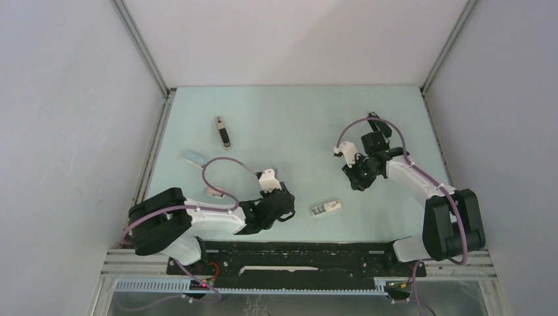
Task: Unload the staples from the stapler
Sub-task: Close the staple box at the center of the board.
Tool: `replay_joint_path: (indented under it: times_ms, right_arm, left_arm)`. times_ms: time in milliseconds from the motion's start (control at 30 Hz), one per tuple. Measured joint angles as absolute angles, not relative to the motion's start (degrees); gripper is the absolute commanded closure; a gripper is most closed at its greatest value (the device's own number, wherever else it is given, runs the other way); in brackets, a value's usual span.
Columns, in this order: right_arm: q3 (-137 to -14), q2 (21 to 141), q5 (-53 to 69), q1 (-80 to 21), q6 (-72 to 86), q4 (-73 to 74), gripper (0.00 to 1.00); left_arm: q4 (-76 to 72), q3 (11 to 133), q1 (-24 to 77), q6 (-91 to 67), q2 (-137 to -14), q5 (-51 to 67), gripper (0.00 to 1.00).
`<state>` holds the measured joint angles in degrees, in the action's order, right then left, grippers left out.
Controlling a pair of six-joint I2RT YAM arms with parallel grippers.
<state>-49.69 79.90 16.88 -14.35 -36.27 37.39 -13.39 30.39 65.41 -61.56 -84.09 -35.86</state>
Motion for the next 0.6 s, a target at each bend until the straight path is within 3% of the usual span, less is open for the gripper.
replay_joint_path:
  times_ms: [100,233,600]
  right_arm:
    - [-50.17,81.93,17.37,-14.09,-35.81,37.78,0.78]
    - [-51.68,84.38,19.64,-14.11,-36.14,40.36,0.79]
    - [-52.34,89.38,21.52,-15.64,-36.56,42.65,0.79]
  left_arm:
    - [-11.99,32.67,65.73,-61.52,-85.41,-35.81,0.77]
    - [-10.96,33.67,65.87,-61.84,-86.17,-35.24,0.94]
    - [-9.72,35.0,69.91,-66.17,-91.26,-30.46,0.97]
